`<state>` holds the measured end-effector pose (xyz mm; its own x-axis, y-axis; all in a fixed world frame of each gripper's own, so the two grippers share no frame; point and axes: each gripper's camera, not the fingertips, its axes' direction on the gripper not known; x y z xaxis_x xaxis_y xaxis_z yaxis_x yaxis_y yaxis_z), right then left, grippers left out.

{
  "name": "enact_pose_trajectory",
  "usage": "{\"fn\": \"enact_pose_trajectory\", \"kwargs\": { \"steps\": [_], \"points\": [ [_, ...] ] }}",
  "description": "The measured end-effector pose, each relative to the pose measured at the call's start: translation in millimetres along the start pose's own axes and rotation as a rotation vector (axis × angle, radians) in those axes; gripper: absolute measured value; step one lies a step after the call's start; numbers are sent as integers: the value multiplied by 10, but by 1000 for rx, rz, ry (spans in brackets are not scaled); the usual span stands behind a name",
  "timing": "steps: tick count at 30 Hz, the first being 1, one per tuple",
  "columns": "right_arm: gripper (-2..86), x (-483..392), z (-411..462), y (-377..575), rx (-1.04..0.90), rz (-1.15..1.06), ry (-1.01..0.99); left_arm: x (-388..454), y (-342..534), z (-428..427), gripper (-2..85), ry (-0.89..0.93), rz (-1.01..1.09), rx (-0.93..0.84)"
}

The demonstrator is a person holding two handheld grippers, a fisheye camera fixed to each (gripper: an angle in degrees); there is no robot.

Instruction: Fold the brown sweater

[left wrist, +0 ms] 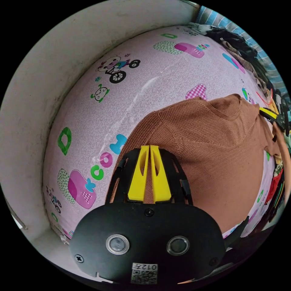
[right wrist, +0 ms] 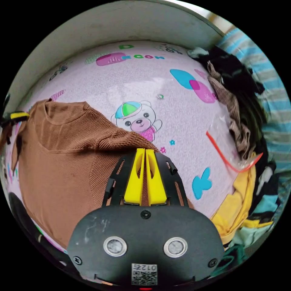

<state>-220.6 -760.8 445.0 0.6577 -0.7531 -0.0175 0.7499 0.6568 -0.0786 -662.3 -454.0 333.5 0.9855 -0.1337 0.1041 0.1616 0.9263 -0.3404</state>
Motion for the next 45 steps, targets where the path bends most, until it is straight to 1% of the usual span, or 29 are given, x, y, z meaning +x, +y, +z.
{"fn": "enact_pose_trajectory", "kwargs": {
  "steps": [3, 5, 6, 7, 8, 9, 10, 12, 13, 15, 18, 20, 22, 24, 26, 27, 30, 32, 33, 35, 37, 38, 41, 43, 45],
  "points": [
    [-10, -89, 49, -129, 30, -52, 83, -88, -33, -6, 2, -10, 7, -6],
    [-10, -60, 57, -186, 10, -14, 61, -159, -60, -51, 2, -53, -27, -16],
    [-10, -12, 56, -216, -25, 29, 19, -174, -61, -97, 2, -59, -38, 5],
    [-10, 16, 51, -223, -39, 53, -12, -198, -70, -215, 2, -38, -46, 60],
    [-10, 72, 16, -219, -42, 107, -86, -203, -108, -324, 3, 4, -36, 100],
    [-10, 94, -65, -197, 6, 130, -135, -192, -139, -367, 3, 20, -24, 113],
    [-10, 90, -113, -190, 38, 131, -140, -146, -225, -429, 4, 51, 10, 131],
    [-9, 25, -253, -235, 161, 132, -157, -29, -391, -457, 4, 100, 69, 153],
    [-9, 2, -271, -268, 187, 124, -195, 64, -519, -439, 5, 108, 99, 150],
    [-9, -139, -281, -464, 223, 76, -326, 180, -700, -387, 5, 64, 103, 142],
    [-9, -410, -194, -705, 181, 0, -341, 285, -922, -301, 6, 94, 118, 120],
    [-9, -533, -121, -800, 149, -30, -329, 344, -1030, -237, 6, 96, 158, 72],
    [-9, -588, -52, -857, 131, -28, -311, 358, -1069, -195, 7, 89, 184, 45],
    [-9, -597, 38, -896, 101, -19, -341, 353, -1091, -138, 7, 105, 211, 9],
    [-9, -606, 101, -891, 73, -29, -359, 297, -1093, -117, 6, 124, 208, 5],
    [-9, -601, 103, -869, 90, -34, -359, 279, -1094, -117, 6, 131, 206, 5],
    [-9, -583, 122, -828, 65, -26, -387, 182, -1093, -107, 6, 170, 187, -36],
    [-9, -590, 123, -808, 50, -42, -384, 138, -1069, -119, 5, 137, 183, -56],
    [-9, -600, 125, -800, 51, -48, -371, 128, -1060, -127, 5, 115, 178, -50],
    [-9, -618, 131, -799, 68, -41, -356, 70, -990, -180, 5, 24, 129, 41],
    [-9, -636, 137, -808, 107, -22, -316, -4, -927, -165, 5, -12, 62, 80],
    [-10, -648, 147, -814, 146, -1, -275, -51, -883, -130, 5, 16, 36, 93],
    [-10, -669, 180, -841, 210, 8, -258, -193, -737, -142, 5, 106, -25, 143],
    [-10, -633, 188, -879, 180, 19, -291, -272, -623, -231, 5, 103, -54, 197],
    [-10, -554, 153, -889, 145, 54, -356, -298, -552, -337, 5, 123, -25, 218]
  ]
}}
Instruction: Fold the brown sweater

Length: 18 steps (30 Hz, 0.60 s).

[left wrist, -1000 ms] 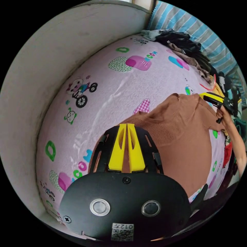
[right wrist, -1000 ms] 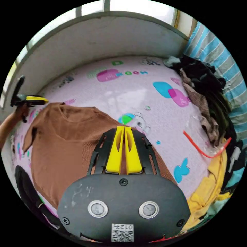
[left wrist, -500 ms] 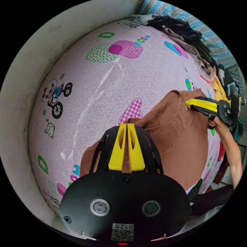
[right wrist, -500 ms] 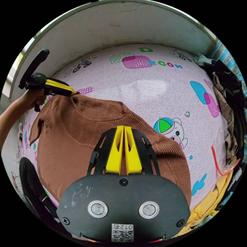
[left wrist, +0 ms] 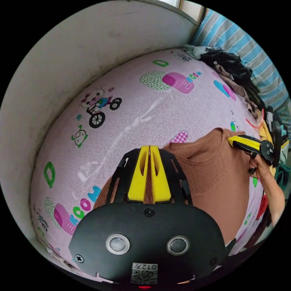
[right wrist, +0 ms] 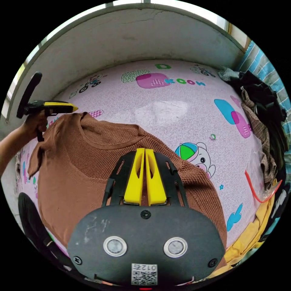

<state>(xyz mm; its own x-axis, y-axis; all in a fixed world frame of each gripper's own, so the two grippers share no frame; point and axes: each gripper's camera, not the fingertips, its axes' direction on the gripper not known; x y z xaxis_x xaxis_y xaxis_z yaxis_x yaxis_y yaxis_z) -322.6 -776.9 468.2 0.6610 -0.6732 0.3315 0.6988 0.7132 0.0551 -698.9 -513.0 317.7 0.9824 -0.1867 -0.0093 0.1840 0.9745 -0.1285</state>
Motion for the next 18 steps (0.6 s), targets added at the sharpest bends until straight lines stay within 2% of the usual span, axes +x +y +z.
{"fn": "enact_pose_trajectory", "kwargs": {
  "steps": [4, 7, 9, 12, 13, 18],
  "points": [
    [-9, -13, -109, -18, 100, 22, -50, 213, -51, -89, 6, 120, 128, -36],
    [-9, -118, 43, -110, 32, 5, -7, 510, -136, -25, 5, 188, 188, -63],
    [-9, -149, 151, -136, -18, 20, 40, 683, -183, 71, 4, 132, 207, -113],
    [-10, -147, 171, -121, 12, 26, 40, 859, -224, 249, 3, 87, 242, -201],
    [-10, -150, 173, -118, 19, 19, 41, 873, -232, 223, 2, 63, 225, -147],
    [-10, -146, 187, -80, 33, 42, 15, 904, -145, 194, 0, -42, 191, -100]
  ]
}}
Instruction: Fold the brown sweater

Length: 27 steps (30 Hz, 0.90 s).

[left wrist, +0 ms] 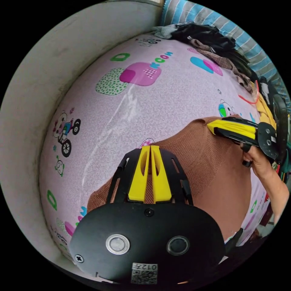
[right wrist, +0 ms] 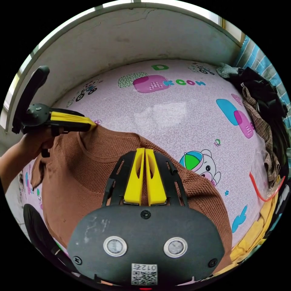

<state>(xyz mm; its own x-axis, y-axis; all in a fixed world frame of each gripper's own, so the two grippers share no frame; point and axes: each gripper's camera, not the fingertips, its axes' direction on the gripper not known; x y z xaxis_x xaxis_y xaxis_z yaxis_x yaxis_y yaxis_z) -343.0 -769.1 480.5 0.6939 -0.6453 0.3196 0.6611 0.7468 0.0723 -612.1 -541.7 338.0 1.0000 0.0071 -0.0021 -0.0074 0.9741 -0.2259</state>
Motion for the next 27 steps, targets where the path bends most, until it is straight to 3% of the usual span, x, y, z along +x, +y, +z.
{"fn": "enact_pose_trajectory", "kwargs": {
  "steps": [5, 12, 17, 22, 27],
  "points": [
    [-9, -87, -206, 198, 74, -18, -56, -88, 432, -271, 3, 130, -52, 73],
    [-9, -314, -422, 1029, -56, -87, -140, 194, 1521, -369, 5, 123, -35, -48],
    [-9, -468, -452, 1408, -126, -169, -57, 420, 2190, -364, 4, 72, -72, -76],
    [-9, -465, -336, 1417, -188, -189, -2, 469, 2423, -203, 3, 10, -96, -149],
    [-10, -585, -309, 1503, -176, -286, 82, 515, 2566, -187, 2, 19, -117, -110]
  ]
}}
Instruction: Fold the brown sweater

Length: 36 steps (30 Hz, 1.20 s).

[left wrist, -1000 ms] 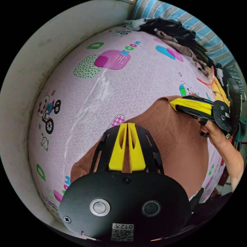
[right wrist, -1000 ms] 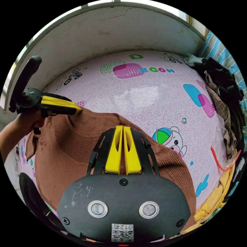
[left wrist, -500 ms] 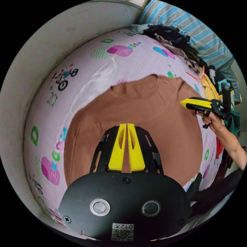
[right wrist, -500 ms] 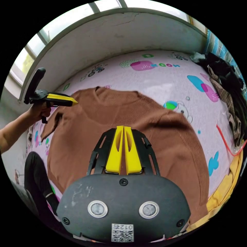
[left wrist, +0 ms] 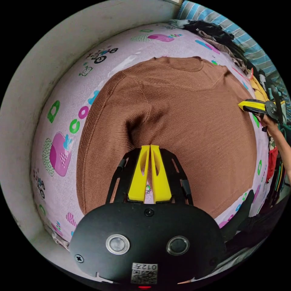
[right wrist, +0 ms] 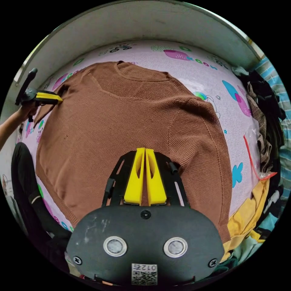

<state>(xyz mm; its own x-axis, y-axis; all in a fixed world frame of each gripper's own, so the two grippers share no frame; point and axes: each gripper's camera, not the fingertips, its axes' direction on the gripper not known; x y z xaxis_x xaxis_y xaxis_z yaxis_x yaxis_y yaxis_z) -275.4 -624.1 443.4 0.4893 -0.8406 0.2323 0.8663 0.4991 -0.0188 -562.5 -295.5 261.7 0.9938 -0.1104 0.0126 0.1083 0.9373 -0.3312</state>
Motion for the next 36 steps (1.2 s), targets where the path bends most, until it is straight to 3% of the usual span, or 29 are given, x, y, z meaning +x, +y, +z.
{"fn": "enact_pose_trajectory", "kwargs": {
  "steps": [3, 9, 11, 17, 28, 32, 36],
  "points": [
    [-9, -89, -21, 53, -65, 17, 28, 135, 65, -40, 4, -24, -31, -21],
    [-9, -485, -274, 672, -180, -52, -237, 1055, 626, -242, 6, 143, 326, -45],
    [-9, -700, -246, 928, -247, -98, -224, 1461, 934, -165, 6, 134, 464, -95],
    [-9, -1078, -136, 1473, -332, -124, -129, 2007, 1351, 83, 6, 58, 623, -178],
    [-8, -1053, -154, 1947, -399, -214, -79, 2189, 1414, 141, 5, 68, 601, -153],
    [-8, -850, -192, 2214, -386, -154, -181, 2205, 1364, 176, 5, 99, 599, -183],
    [-9, -592, -334, 2681, -236, 29, -251, 2237, 1224, 50, 5, 126, 622, -207]
  ]
}}
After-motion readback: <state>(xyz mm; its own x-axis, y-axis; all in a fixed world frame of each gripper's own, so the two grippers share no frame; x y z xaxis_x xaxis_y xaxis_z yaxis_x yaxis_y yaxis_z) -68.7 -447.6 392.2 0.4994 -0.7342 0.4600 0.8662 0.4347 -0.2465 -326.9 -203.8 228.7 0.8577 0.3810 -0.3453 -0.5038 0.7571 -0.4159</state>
